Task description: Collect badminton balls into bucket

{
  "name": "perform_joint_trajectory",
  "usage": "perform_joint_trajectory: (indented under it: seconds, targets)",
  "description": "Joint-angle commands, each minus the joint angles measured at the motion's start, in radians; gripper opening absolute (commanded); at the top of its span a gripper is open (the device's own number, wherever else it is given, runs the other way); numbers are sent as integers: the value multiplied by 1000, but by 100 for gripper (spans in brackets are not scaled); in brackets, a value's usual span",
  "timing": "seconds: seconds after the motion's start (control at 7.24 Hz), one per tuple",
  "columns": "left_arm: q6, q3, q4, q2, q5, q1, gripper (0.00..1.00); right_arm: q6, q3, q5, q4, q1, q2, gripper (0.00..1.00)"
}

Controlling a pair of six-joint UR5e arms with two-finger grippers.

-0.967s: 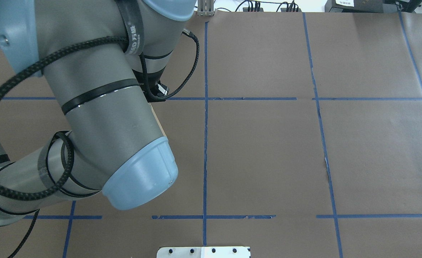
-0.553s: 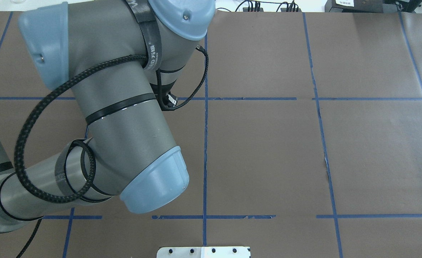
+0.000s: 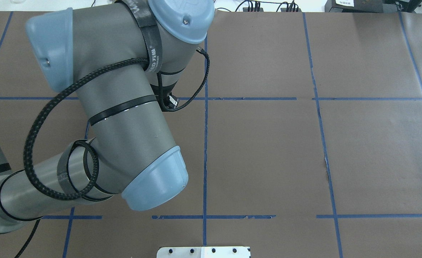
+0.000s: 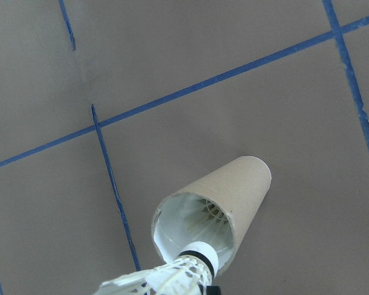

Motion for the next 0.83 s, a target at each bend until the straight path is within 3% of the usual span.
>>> perform_joint_trajectory:
  seconds: [0.0, 0.14, 0.28, 0.69]
  targets:
    - [16, -2, -16, 18, -1, -1, 0, 0, 0, 0, 0, 0, 0, 100]
    - [16, -1, -16, 18, -4, -1, 27, 0, 0, 0, 0, 0, 0, 100]
    - [7, -13, -21, 24, -4, -1, 99, 0, 0, 0, 0, 0, 0, 100]
    - [9, -44, -60, 30, -7, -14, 100, 0, 0, 0, 0, 0, 0, 100]
